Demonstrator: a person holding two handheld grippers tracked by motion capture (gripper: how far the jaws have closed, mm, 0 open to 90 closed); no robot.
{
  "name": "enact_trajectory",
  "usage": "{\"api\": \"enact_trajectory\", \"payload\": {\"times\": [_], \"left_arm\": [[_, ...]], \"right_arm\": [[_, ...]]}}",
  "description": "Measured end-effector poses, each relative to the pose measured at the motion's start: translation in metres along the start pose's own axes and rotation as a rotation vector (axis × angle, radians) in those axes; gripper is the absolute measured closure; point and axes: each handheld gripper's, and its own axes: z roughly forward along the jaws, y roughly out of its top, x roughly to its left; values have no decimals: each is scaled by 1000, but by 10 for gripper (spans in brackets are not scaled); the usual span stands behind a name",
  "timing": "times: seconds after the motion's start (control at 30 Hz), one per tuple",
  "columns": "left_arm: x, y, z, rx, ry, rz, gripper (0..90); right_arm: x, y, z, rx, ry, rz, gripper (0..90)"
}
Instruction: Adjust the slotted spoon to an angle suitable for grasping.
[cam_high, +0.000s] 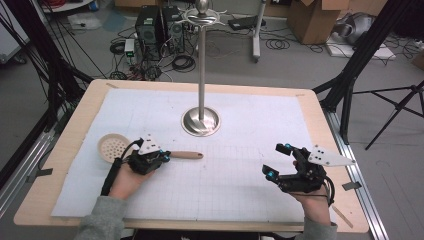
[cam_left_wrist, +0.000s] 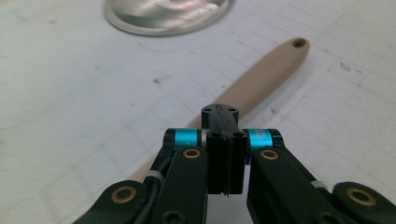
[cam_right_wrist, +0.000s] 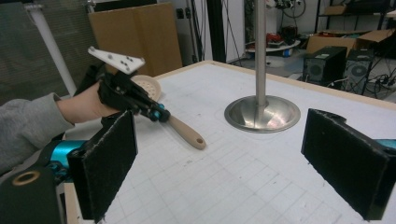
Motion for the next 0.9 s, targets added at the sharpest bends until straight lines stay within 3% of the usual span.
{"api": "enact_trajectory", "payload": {"times": [0.2,0.37,0.43,0.77,0.9], "left_arm": [[24,1,-18,20,46,-3,895],[39,-3,-19,39,95,-49,895],[42,-5,-16,51,101,-66,895],[46,-9,-5,101,128,-54,895],[48,-10,-3,122,139,-69,895]], "right_arm": [[1,1,0,0,6,-9,96],[0,1,-3,-5,-4,-2,96],[0,1,-3,-5,0,-1,96],[0,1,-5,-11,3,0,96],[0,1,-5,-15,0,-3,96]]}}
